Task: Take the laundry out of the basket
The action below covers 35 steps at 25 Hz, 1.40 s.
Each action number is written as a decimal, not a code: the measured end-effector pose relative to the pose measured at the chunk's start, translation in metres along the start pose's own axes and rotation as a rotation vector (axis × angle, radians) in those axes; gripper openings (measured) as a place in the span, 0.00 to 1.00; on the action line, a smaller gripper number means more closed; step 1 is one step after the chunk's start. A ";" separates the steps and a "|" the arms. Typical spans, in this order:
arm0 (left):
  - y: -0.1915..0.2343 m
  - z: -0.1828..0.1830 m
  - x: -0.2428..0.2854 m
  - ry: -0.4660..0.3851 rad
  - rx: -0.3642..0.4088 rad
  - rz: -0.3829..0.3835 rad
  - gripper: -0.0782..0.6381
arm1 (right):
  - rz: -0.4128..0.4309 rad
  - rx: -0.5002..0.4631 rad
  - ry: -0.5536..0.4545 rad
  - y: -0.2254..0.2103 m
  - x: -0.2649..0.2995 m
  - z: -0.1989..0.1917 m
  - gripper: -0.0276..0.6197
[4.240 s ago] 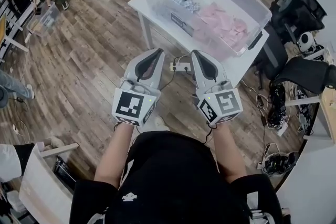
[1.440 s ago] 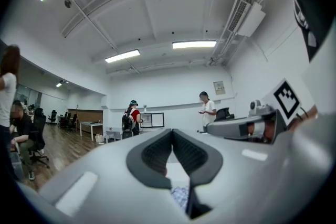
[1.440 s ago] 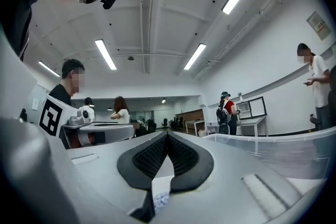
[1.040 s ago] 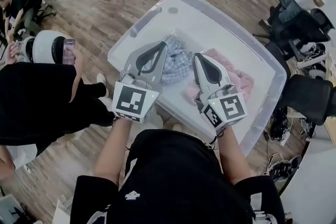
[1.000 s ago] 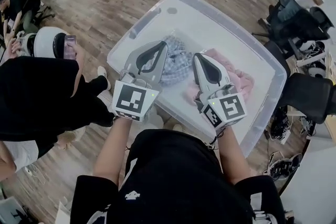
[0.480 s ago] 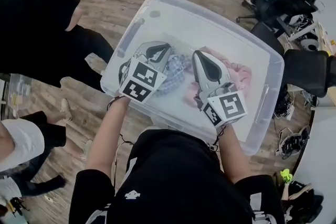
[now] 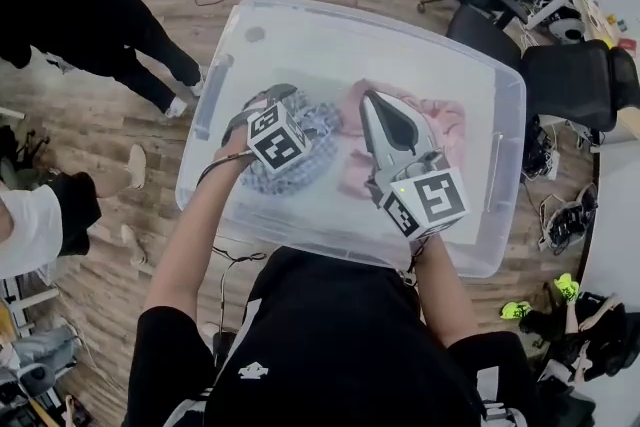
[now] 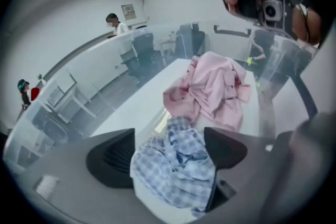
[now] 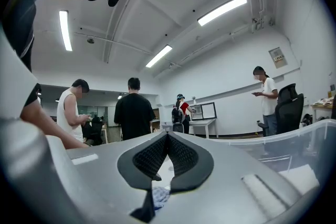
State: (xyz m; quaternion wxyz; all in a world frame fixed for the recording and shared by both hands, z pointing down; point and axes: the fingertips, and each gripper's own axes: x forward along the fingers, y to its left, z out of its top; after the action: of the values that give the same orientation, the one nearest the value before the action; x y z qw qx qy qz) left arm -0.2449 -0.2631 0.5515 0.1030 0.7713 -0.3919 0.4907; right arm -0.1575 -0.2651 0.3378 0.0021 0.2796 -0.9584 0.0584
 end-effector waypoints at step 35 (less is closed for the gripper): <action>-0.057 -0.103 0.114 0.374 0.148 -0.310 0.45 | -0.134 0.021 0.062 -0.046 -0.011 -0.024 0.04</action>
State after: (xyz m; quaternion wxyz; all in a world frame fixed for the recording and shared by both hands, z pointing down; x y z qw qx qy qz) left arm -0.2499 -0.2264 0.7110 0.1910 0.7236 -0.2063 0.6304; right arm -0.1244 -0.2947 0.3663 0.0329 0.3411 -0.9363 0.0768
